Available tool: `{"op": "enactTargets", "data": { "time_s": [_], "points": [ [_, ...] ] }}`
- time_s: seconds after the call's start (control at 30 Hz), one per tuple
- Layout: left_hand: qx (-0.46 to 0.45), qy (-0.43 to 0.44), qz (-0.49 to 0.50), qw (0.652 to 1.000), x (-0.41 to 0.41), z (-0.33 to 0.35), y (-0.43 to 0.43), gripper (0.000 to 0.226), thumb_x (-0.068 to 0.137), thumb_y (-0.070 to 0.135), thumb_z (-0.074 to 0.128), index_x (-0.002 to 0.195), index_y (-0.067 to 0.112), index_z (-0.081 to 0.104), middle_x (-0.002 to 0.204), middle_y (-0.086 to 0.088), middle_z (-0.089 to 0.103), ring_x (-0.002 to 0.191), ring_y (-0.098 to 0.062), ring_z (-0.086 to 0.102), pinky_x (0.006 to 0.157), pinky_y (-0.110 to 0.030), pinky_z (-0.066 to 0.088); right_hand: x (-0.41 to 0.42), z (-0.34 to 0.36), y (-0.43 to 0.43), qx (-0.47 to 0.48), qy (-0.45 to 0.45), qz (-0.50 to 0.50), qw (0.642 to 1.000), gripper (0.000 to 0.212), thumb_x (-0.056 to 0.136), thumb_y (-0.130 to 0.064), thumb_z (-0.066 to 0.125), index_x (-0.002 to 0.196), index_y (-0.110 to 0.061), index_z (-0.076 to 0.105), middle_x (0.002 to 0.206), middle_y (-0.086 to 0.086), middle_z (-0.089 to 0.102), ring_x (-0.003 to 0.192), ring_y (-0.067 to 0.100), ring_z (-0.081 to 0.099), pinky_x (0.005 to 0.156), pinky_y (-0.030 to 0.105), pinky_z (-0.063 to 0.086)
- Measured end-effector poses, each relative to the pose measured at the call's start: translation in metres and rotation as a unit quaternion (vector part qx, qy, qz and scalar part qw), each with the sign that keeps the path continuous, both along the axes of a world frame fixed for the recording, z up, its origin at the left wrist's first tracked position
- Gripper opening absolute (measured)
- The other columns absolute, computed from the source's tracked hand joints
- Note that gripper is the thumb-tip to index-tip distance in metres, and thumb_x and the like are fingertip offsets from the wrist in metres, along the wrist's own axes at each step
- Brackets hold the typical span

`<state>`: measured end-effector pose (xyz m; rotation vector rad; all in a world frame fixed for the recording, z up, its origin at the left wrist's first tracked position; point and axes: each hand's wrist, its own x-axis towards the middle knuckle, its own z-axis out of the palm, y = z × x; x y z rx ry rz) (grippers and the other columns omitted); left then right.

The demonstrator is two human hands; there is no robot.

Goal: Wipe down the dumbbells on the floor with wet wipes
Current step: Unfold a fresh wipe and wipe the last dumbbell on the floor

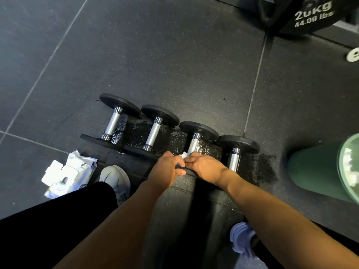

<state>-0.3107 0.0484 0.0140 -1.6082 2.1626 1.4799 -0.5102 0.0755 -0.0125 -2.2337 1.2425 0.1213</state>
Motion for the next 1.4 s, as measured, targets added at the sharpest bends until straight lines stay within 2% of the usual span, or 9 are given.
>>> {"op": "enactTargets", "data": {
  "time_s": [0.1, 0.23, 0.4, 0.63, 0.73, 0.9, 1.03, 1.2, 1.4],
  "points": [
    [-0.002, 0.001, -0.012, 1.0, 0.0, 0.001, -0.001, 0.024, 0.089, 0.021, 0.079, 0.111, 0.015, 0.074, 0.114, -0.006, 0.05, 0.102, -0.023, 0.057, 0.092, -0.031, 0.046, -0.019, -0.005, 0.003, 0.046, 0.045, -0.016, 0.998, 0.043, 0.098, -0.001, 0.05, 0.136, -0.012, 0.064, 0.146, 0.003, 0.058, 0.138, 0.019, 0.05, 0.116, 0.02, 0.026],
    [-0.002, 0.011, -0.012, 1.0, 0.003, -0.001, -0.001, 0.021, 0.091, 0.022, 0.078, 0.11, 0.016, 0.072, 0.111, -0.004, 0.051, 0.097, -0.019, 0.059, 0.076, -0.021, 0.041, -0.073, -0.011, 0.03, 0.098, 0.1, -0.077, 0.987, 0.043, 0.098, -0.006, 0.05, 0.132, -0.026, 0.066, 0.134, 0.002, 0.067, 0.121, 0.019, 0.065, 0.107, 0.034, 0.048],
    [0.008, 0.006, -0.014, 1.0, 0.002, -0.006, -0.001, 0.021, 0.092, 0.019, 0.077, 0.111, 0.013, 0.072, 0.115, -0.007, 0.05, 0.096, -0.022, 0.059, 0.069, -0.01, 0.037, -0.117, 0.015, 0.048, -0.038, 0.072, -0.271, 0.959, 0.046, 0.097, -0.005, 0.06, 0.14, -0.02, 0.062, 0.142, -0.002, 0.062, 0.127, 0.019, 0.059, 0.109, 0.028, 0.043],
    [0.002, -0.01, -0.024, 1.0, -0.002, -0.001, -0.003, 0.021, 0.089, 0.022, 0.08, 0.109, 0.017, 0.074, 0.114, -0.008, 0.051, 0.098, -0.024, 0.06, 0.096, -0.036, 0.051, -0.102, 0.006, 0.074, 0.024, 0.15, -0.296, 0.943, 0.038, 0.102, -0.01, 0.05, 0.14, -0.012, 0.057, 0.155, 0.013, 0.047, 0.13, 0.034, 0.054, 0.104, 0.033, 0.045],
    [0.006, -0.016, -0.024, 1.0, -0.003, -0.001, -0.004, 0.02, 0.088, 0.02, 0.08, 0.107, 0.017, 0.074, 0.114, -0.008, 0.05, 0.1, -0.027, 0.059, 0.097, -0.036, 0.05, -0.096, 0.003, 0.086, 0.068, 0.118, -0.295, 0.946, 0.028, 0.096, -0.021, 0.059, 0.117, -0.009, 0.073, 0.129, 0.016, 0.061, 0.114, 0.031, 0.061, 0.095, 0.03, 0.047],
    [0.018, -0.017, -0.022, 0.999, -0.003, -0.003, -0.004, 0.018, 0.089, 0.02, 0.08, 0.106, 0.018, 0.073, 0.114, -0.007, 0.049, 0.102, -0.027, 0.058, 0.101, -0.04, 0.05, -0.11, 0.012, 0.079, 0.153, 0.032, -0.356, 0.921, 0.014, 0.085, -0.018, 0.08, 0.098, -0.013, 0.083, 0.096, -0.005, 0.074, 0.097, -0.003, 0.066, 0.084, -0.003, 0.033],
    [0.018, -0.022, -0.013, 1.0, -0.004, -0.001, -0.001, 0.017, 0.09, 0.022, 0.079, 0.106, 0.021, 0.072, 0.113, -0.005, 0.049, 0.103, -0.025, 0.058, 0.101, -0.042, 0.05, -0.114, -0.002, 0.059, 0.095, 0.081, -0.313, 0.942, 0.013, 0.091, -0.013, 0.065, 0.091, -0.007, 0.077, 0.1, 0.009, 0.069, 0.091, 0.025, 0.064, 0.093, 0.033, 0.05],
    [0.022, -0.021, -0.006, 1.0, -0.006, -0.002, 0.0, 0.016, 0.089, 0.022, 0.08, 0.104, 0.022, 0.072, 0.111, -0.004, 0.049, 0.101, -0.024, 0.058, 0.1, -0.042, 0.051, -0.104, 0.004, 0.054, -0.059, 0.099, -0.466, 0.877, 0.013, 0.093, -0.005, 0.063, 0.098, -0.004, 0.075, 0.101, 0.016, 0.064, 0.083, 0.032, 0.06, 0.076, 0.03, 0.044],
    [0.026, -0.022, -0.011, 0.999, -0.007, -0.001, -0.001, 0.016, 0.089, 0.021, 0.08, 0.103, 0.023, 0.071, 0.112, -0.004, 0.049, 0.103, -0.025, 0.058, 0.102, -0.045, 0.05, -0.099, 0.0, 0.081, 0.153, 0.027, -0.446, 0.881, 0.017, 0.083, -0.028, 0.078, 0.097, -0.02, 0.081, 0.107, 0.003, 0.077, 0.094, 0.02, 0.073, 0.089, 0.02, 0.051]
  ]
}}
